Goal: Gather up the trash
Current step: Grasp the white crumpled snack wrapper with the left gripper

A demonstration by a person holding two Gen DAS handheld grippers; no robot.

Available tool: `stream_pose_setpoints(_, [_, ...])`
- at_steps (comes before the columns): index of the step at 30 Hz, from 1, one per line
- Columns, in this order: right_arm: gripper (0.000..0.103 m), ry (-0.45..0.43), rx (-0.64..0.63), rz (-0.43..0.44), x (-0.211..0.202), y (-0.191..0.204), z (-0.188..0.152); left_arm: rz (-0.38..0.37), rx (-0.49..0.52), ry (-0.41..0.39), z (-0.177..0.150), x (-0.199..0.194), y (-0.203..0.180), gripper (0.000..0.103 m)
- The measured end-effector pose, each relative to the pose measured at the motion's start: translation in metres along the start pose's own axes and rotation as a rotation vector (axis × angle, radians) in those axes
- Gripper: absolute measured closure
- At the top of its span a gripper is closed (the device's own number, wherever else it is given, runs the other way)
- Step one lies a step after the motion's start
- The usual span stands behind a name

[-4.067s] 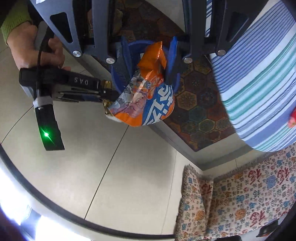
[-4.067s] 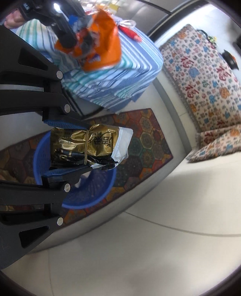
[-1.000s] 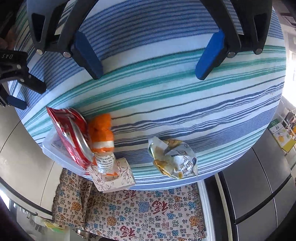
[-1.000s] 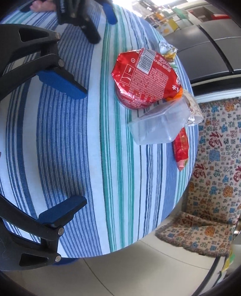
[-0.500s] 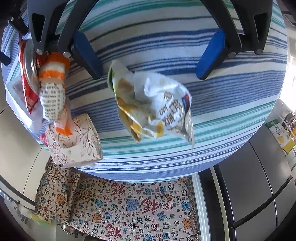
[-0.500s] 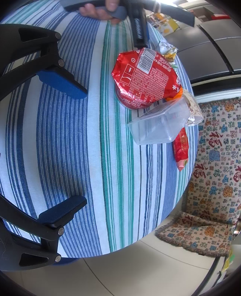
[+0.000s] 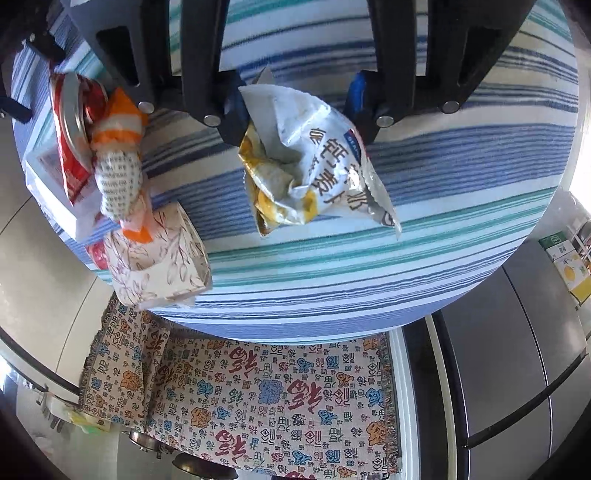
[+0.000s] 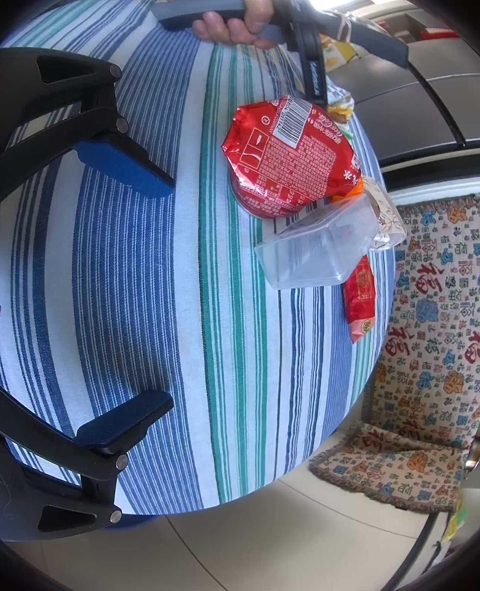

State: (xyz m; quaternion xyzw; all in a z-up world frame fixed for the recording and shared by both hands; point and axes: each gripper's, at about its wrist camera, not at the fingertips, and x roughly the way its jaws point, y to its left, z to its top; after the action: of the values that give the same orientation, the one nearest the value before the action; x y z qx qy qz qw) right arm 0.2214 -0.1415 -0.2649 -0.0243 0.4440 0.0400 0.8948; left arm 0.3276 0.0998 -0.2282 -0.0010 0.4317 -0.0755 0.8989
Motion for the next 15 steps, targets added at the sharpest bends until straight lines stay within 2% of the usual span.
stream_pose_setpoints(4, [0.000, -0.001, 0.000, 0.000, 0.000, 0.001, -0.001, -0.032, 0.020, 0.009, -0.035, -0.030, -0.017, 0.062])
stream_pose_setpoints(9, [0.000, -0.003, 0.001, 0.000, 0.000, 0.001, -0.001, -0.070, -0.004, 0.023, -0.072, -0.063, -0.025, 0.059])
stream_pose_setpoints(12, [0.000, -0.003, 0.001, -0.001, 0.000, 0.001, -0.001, -0.070, -0.008, 0.025, -0.075, -0.066, -0.026, 0.057])
stream_pose_setpoints(15, [0.000, -0.004, 0.002, -0.001, 0.000, 0.001, -0.001, -0.053, 0.022, 0.028, -0.071, -0.062, -0.033, 0.048])
